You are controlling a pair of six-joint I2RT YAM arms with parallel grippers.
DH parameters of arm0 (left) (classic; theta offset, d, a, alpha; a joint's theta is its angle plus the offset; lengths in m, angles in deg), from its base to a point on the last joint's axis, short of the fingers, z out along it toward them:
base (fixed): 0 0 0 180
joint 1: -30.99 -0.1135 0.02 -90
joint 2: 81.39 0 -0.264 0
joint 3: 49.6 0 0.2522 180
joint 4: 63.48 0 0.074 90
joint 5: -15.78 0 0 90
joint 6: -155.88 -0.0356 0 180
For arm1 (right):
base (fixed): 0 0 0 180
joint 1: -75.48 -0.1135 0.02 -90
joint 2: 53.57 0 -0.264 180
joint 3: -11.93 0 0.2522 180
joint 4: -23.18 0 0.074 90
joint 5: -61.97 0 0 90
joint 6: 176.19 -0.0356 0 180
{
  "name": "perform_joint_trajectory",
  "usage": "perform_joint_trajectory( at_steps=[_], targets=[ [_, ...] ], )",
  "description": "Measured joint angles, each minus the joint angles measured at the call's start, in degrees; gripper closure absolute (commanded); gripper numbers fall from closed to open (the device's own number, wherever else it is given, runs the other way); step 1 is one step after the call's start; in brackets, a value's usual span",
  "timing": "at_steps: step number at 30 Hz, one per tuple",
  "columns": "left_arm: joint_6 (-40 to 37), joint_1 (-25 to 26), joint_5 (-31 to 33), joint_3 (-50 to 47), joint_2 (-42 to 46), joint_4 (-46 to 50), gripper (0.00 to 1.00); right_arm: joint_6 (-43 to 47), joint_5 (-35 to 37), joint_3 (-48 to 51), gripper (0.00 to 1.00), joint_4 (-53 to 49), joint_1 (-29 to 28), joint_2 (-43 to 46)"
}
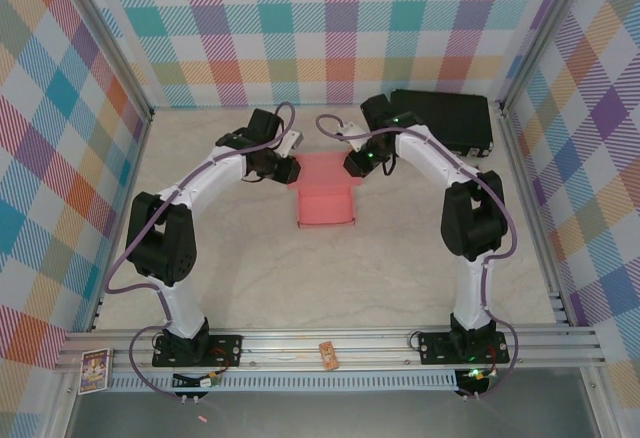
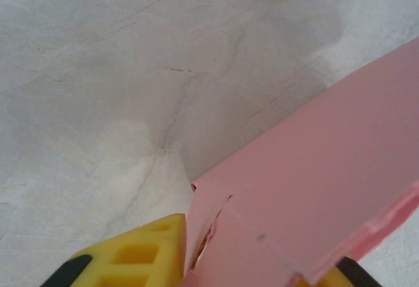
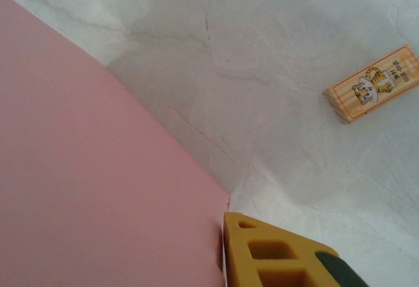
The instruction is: Fold the paper box
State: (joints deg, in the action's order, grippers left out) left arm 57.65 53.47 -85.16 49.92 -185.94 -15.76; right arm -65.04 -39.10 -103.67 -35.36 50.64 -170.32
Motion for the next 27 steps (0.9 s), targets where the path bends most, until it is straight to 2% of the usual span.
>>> perform_joint_trajectory(
  at_steps=[7,14,25,27],
  targets=[
    [3.85,0.81,2.45,-0.22,0.02,-3.41,0.84,-6.58,3.63,3.74,0.87,5.38,-0.83,0.98],
    [7.43,1.86,5.29,-1.68,0.2,-6.97,0.83,-13.29,9.22,5.86,0.8,9.86,-2.69,1.84],
    [14.32,3.76,11.15,-6.95,2.08,-15.23,0.81,-23.98,18.58,8.66,0.78,16.26,-5.81,2.99],
    [14.95,4.02,12.31,-7.26,2.19,-16.48,0.81,-24.94,19.71,8.7,0.74,16.61,-6.29,3.04]
  ],
)
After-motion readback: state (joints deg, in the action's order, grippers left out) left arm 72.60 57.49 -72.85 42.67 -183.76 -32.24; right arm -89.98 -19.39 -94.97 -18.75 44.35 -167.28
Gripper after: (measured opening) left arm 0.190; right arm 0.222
